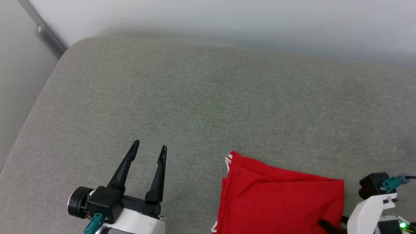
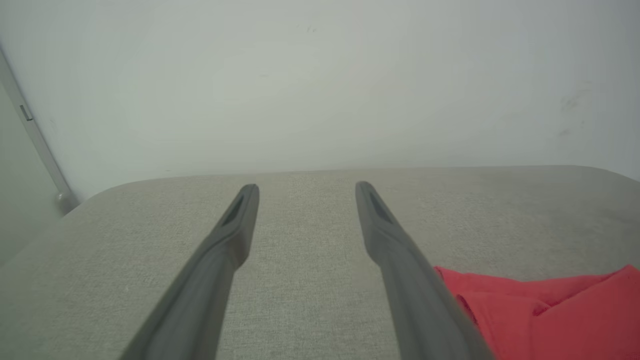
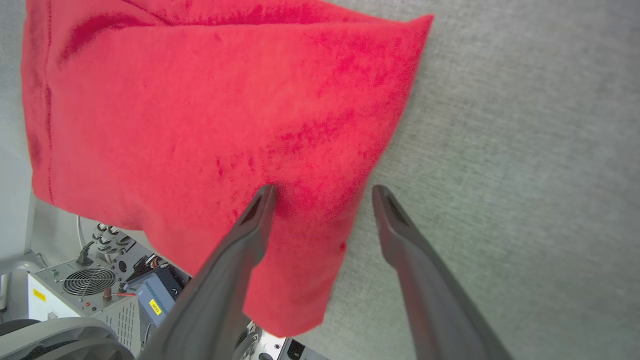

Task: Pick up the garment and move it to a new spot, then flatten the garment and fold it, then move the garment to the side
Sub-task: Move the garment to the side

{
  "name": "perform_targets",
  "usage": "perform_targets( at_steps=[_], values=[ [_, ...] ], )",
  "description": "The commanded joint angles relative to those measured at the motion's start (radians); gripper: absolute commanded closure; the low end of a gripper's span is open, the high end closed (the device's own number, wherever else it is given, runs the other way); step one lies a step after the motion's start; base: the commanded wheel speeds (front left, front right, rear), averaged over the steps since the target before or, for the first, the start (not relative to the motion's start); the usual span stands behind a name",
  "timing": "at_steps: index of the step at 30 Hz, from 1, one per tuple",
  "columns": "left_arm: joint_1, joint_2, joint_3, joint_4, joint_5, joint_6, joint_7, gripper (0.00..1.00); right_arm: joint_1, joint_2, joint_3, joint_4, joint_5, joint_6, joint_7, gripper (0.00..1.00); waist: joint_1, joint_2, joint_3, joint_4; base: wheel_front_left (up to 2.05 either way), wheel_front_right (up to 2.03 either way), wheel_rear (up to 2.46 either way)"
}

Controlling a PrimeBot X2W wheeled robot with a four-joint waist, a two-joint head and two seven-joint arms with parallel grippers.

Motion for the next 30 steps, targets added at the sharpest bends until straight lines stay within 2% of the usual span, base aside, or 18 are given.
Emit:
perform_targets(
  at_steps=[1,12,13,14,15,18,22,25,30],
  values=[
    [-0.016,-0.002,0.001,0.002,-0.001,0.001,-0.002,0.00,-0.011,0.005,-0.001,0.004,-0.003,0.000,0.003,0.00,0.0000,-0.0001,0.008,0.012,0.00,0.00,0.00],
    [-0.030,-0.008,-0.019,0.017,0.003,0.001,-0.002,0.00,-0.034,0.101,0.069,0.191,-0.071,0.000,-0.023,0.00,0.0000,-0.0001,0.024,0.054,0.00,0.00,0.00],
    [-0.030,-0.008,-0.024,0.018,0.003,0.001,-0.002,0.00,-0.036,0.101,0.077,0.208,-0.077,0.000,-0.033,0.25,0.0000,-0.0001,0.024,0.055,0.00,0.00,0.00],
    [-0.030,-0.008,-0.026,0.020,0.003,0.001,-0.002,0.00,-0.037,0.094,0.088,0.222,-0.083,0.000,-0.043,0.73,0.0000,-0.0001,0.023,0.056,0.00,0.00,0.00],
    [-0.030,-0.008,-0.028,0.021,0.003,0.001,-0.002,0.00,-0.041,0.088,0.097,0.233,-0.086,0.000,-0.055,1.00,0.0000,-0.0001,0.021,0.055,0.00,0.00,0.00],
    [-0.028,-0.007,-0.030,0.021,0.001,0.001,-0.002,0.00,-0.065,0.048,0.116,0.234,-0.105,-0.001,-0.095,1.00,0.0000,-0.0001,0.015,0.042,0.00,0.00,0.00],
    [-0.031,-0.002,-0.024,0.016,0.001,0.001,-0.002,0.00,-0.141,-0.052,0.159,0.200,-0.181,-0.002,-0.168,1.00,0.0000,-0.0001,0.016,-0.003,0.00,0.00,0.00],
    [-0.037,0.000,-0.043,0.014,0.004,0.001,-0.002,0.00,-0.186,-0.121,0.230,0.177,-0.219,-0.001,-0.181,1.00,0.0000,-0.0001,0.024,-0.056,0.00,0.00,0.00],
    [-0.055,0.004,-0.060,0.006,0.007,0.001,-0.002,0.00,-0.310,-0.288,0.343,0.126,-0.254,-0.001,-0.179,1.00,0.0000,-0.0001,0.057,-0.176,0.00,0.00,0.00]
  ],
)
